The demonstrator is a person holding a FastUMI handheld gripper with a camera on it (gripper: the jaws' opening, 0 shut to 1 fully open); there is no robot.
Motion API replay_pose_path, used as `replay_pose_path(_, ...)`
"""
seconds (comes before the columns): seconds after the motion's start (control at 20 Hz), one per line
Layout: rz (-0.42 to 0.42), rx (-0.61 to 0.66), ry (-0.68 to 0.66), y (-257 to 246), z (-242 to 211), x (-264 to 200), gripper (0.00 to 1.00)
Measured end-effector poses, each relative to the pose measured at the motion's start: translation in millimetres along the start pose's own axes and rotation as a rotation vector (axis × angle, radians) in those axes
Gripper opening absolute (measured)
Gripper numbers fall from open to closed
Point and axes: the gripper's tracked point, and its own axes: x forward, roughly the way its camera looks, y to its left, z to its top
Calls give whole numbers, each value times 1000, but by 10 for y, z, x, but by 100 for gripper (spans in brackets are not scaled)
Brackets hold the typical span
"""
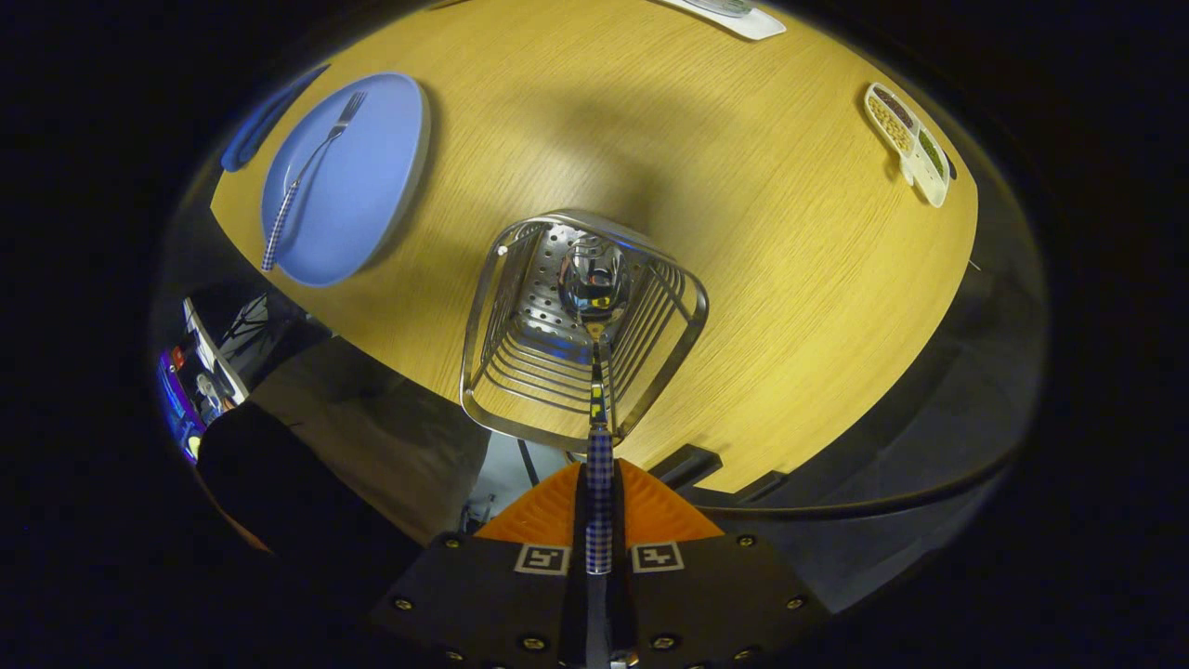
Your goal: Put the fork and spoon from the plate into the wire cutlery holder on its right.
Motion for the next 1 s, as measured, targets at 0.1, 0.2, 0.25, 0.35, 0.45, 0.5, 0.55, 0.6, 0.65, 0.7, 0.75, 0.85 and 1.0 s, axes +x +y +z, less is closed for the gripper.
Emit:
replay_pose_path(0.1,14,17,-15,10,27,-16,12)
replay_pose_path(0.2,24,20,-19,32,24,-50,15)
replay_pose_path(0.25,27,19,-22,22,14,-46,22)
replay_pose_path(0.35,30,25,-25,17,1,-92,29)
replay_pose_path(0.45,42,35,-29,32,-18,-103,45)
replay_pose_path(0.5,47,39,-34,36,-27,-123,56)
replay_pose_path(0.55,50,46,-40,34,-51,-155,67)
replay_pose_path(0.6,52,60,-48,29,-59,-206,79)
replay_pose_path(0.65,55,72,-57,31,-102,-247,86)
replay_pose_path(0.7,53,89,-70,33,-115,-298,95)
replay_pose_path(0.75,48,110,-91,42,-145,-323,95)
replay_pose_path(0.85,62,167,-157,131,-213,-403,95)
replay_pose_path(1.0,36,213,-275,295,-316,-483,95)
